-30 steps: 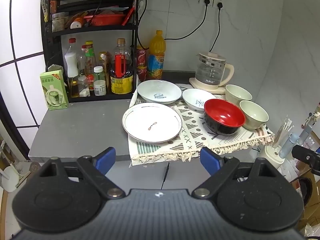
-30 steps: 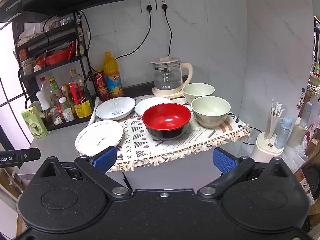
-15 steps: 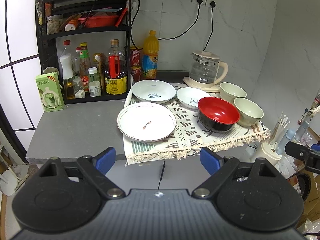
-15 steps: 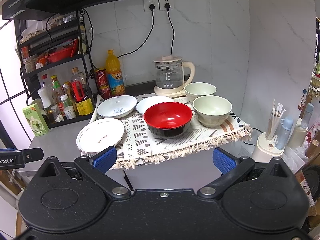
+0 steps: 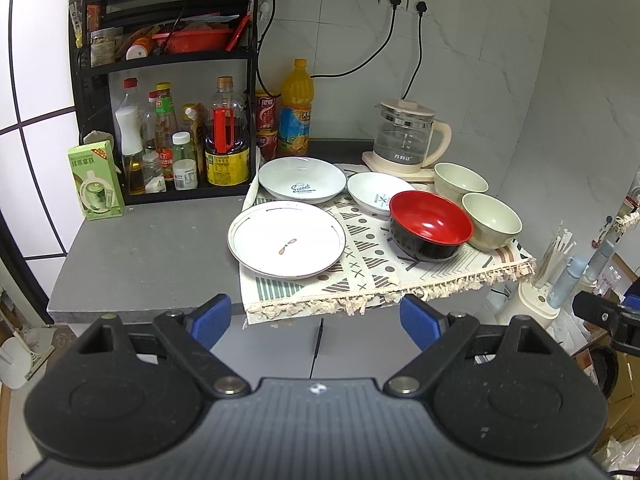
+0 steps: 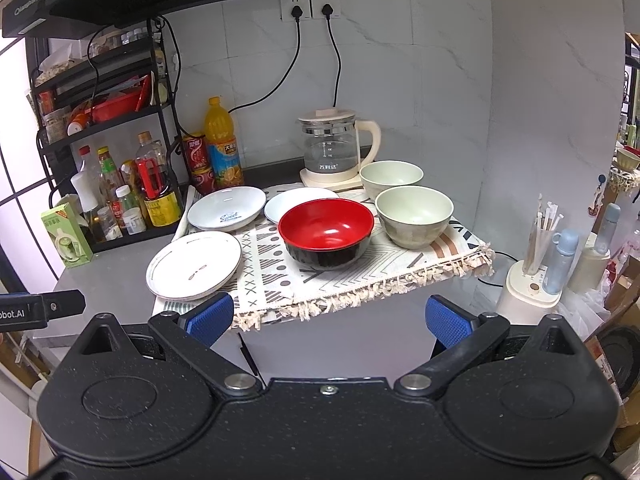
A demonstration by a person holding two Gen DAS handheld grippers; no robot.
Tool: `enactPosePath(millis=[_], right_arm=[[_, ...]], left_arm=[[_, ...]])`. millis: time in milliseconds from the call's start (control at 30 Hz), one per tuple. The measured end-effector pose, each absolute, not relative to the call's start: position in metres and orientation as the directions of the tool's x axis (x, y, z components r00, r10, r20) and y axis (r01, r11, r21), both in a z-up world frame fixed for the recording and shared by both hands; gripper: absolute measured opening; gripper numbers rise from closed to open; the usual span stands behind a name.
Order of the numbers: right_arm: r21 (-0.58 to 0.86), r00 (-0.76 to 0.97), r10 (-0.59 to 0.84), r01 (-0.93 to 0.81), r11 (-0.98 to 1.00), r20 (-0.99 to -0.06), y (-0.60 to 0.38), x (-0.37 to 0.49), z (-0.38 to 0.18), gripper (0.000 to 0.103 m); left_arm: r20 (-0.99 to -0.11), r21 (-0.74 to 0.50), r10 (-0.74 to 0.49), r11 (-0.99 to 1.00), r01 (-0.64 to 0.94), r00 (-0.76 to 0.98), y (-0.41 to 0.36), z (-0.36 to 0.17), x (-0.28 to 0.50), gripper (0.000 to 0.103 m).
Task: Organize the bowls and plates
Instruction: 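Move both grippers toward the bowls on the patterned mat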
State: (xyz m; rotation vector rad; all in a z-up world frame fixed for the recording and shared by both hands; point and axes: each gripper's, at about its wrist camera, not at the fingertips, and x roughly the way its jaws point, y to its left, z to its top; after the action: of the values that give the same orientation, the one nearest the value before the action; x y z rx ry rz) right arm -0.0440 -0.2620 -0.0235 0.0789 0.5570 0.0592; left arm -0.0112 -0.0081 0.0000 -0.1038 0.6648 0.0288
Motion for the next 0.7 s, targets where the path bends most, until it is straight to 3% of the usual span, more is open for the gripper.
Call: enactPosePath(millis=[700], right_arm=[[0.116,0.843,0.079,-0.02,0.993,-0.531,-0.2722,-0.0454,-0.0245,0.103]], left_arm=[[-0.625,-0.091,-0.021,0.995,-0.046,0.781,-0.0183,0.0009,-0.0089,0.09]])
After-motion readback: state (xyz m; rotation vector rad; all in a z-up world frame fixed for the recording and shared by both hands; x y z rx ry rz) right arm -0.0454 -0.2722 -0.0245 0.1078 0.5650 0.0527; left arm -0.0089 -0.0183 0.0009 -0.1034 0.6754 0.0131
